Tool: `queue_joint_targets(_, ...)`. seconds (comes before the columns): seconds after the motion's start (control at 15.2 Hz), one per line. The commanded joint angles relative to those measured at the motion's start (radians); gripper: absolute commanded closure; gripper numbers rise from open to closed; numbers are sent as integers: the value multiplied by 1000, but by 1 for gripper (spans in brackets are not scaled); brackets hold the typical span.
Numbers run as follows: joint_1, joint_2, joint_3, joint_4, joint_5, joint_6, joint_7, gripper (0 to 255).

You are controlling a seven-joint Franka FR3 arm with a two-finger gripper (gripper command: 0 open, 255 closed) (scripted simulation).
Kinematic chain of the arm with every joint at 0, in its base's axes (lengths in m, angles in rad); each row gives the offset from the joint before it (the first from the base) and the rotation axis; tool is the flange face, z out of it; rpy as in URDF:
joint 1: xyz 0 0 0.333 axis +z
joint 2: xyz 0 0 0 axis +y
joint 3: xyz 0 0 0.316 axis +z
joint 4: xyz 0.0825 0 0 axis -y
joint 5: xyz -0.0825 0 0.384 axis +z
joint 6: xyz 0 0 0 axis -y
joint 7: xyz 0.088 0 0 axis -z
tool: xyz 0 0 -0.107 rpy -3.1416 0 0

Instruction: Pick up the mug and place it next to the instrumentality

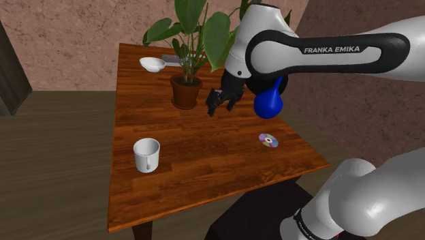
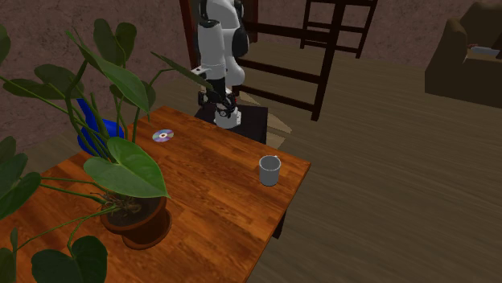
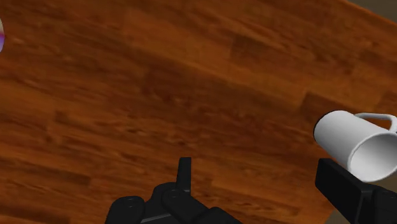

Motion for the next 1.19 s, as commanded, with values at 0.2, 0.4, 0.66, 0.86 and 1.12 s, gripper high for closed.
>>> queue_joint_targets(0.2, 28, 139, 64, 37, -1, 104, 67, 0)
queue_joint_targets(0.4, 42, 233, 98, 81, -15, 153, 109, 0)
queue_joint_targets(0.66, 64, 365, 137, 156, -50, 207, 170, 0)
queue_joint_targets(0.86, 85, 467, 159, 224, -87, 237, 218, 0)
queue_joint_targets(1.12, 123, 600, 173, 325, -140, 262, 277, 0)
